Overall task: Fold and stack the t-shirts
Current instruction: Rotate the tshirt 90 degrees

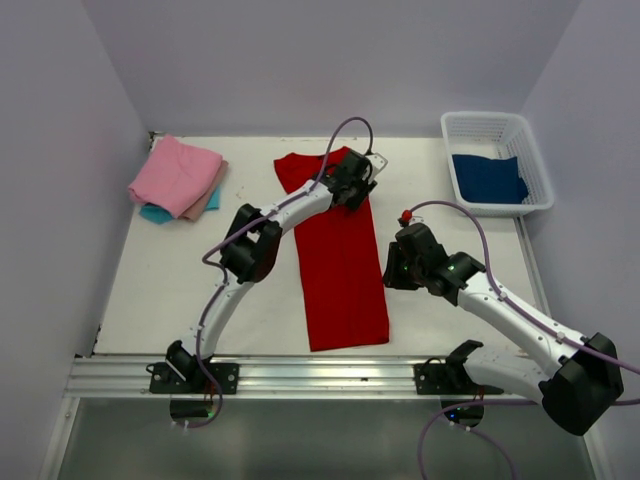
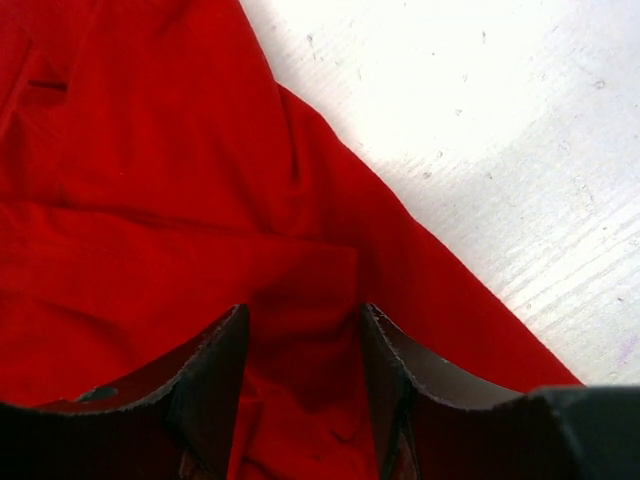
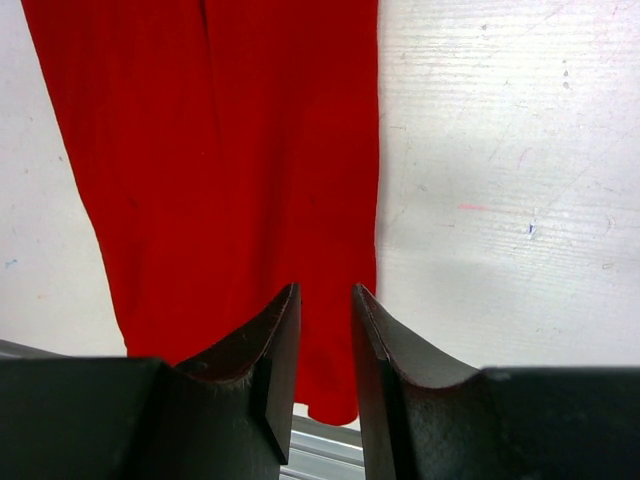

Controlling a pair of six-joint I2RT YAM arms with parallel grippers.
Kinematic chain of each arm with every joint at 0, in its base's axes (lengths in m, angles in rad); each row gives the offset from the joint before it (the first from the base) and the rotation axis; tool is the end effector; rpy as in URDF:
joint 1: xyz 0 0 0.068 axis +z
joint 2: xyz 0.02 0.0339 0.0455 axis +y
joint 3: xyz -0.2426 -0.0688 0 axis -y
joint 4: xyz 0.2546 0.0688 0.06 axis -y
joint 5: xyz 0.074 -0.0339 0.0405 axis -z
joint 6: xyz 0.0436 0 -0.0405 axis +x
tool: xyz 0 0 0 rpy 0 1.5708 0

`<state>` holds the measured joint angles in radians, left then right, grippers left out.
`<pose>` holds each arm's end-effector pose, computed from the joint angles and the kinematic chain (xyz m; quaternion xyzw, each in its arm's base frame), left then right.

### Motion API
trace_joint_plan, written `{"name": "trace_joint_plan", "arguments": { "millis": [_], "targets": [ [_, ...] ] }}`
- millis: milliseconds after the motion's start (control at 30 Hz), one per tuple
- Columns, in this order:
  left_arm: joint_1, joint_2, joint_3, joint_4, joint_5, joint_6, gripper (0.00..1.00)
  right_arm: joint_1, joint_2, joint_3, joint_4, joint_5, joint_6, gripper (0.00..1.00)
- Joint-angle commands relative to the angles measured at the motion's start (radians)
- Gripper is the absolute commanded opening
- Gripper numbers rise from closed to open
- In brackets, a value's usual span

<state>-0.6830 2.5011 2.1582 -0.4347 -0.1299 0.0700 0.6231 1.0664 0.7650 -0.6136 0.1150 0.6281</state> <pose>0.4364 -0.3478 0.1471 0.3151 0.8652 -0.0592 0.3856 0.1939 0.1332 0.2146 0.0209 0.9451 0.1442 0.2925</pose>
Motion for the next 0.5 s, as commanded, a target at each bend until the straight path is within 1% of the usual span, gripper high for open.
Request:
{"name": "trace_joint_plan", "arguments": {
  "millis": [0, 33, 133, 167, 267, 467],
  "targets": [
    [0.0, 0.022, 0.043, -0.007, 0.021, 0.016, 0.5, 0.003, -0.023, 0.0, -0.003, 0.031, 0.008, 0.3],
    [0.002, 0.025, 0.043, -0.009, 0.022, 0.014, 0.5, 0.003, -0.026, -0.001, -0.003, 0.032, 0.009, 0.3],
    [0.005, 0.027, 0.043, -0.009, 0.026, 0.011, 0.4, 0.003, -0.028, -0.001, -0.005, 0.034, 0.009, 0.29],
    [0.007, 0.027, 0.042, -0.009, 0.016, 0.008, 0.31, 0.003, -0.031, -0.001, -0.006, 0.034, 0.01, 0.29],
    [0.008, 0.016, 0.028, -0.001, -0.016, -0.004, 0.15, 0.003, -0.031, -0.003, -0.006, 0.037, 0.01, 0.28],
    [0.01, -0.051, -0.059, 0.059, -0.112, -0.044, 0.09, 0.003, -0.034, -0.006, -0.006, 0.037, 0.013, 0.27]
  ]
}}
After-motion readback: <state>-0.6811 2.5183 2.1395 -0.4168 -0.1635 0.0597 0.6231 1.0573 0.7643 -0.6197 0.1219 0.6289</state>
